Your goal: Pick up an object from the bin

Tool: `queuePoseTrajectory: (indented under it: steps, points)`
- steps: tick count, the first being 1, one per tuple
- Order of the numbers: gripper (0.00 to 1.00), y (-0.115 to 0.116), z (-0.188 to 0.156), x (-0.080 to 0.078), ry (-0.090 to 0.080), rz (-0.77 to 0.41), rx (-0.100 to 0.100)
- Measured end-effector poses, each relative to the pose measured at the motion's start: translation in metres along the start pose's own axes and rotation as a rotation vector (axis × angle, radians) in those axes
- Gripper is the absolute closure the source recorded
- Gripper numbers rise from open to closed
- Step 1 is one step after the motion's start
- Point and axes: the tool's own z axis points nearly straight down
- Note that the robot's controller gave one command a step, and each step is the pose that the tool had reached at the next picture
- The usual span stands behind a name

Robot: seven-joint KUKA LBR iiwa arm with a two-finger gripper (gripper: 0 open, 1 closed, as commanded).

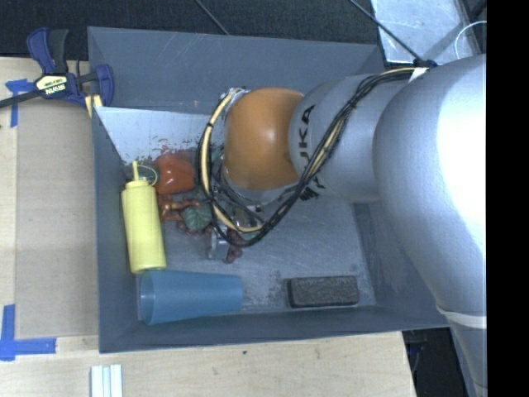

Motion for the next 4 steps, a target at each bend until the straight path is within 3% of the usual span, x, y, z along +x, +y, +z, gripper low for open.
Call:
queuePoseTrajectory:
  steps: [1, 2, 3, 4]
  points:
    - [0.0, -0.019, 0.002, -0.004, -0.019, -0.301, -0.001]
    - [0.0, -0.005, 0.012, -0.003, -0.01, -0.024, -0.002]
    - [0.0, -0.018, 0.002, -0.005, -0.02, -0.284, -0.002]
    - [1.0, -0.053, 0.003, 0.012, -0.014, 0.0, -0.003]
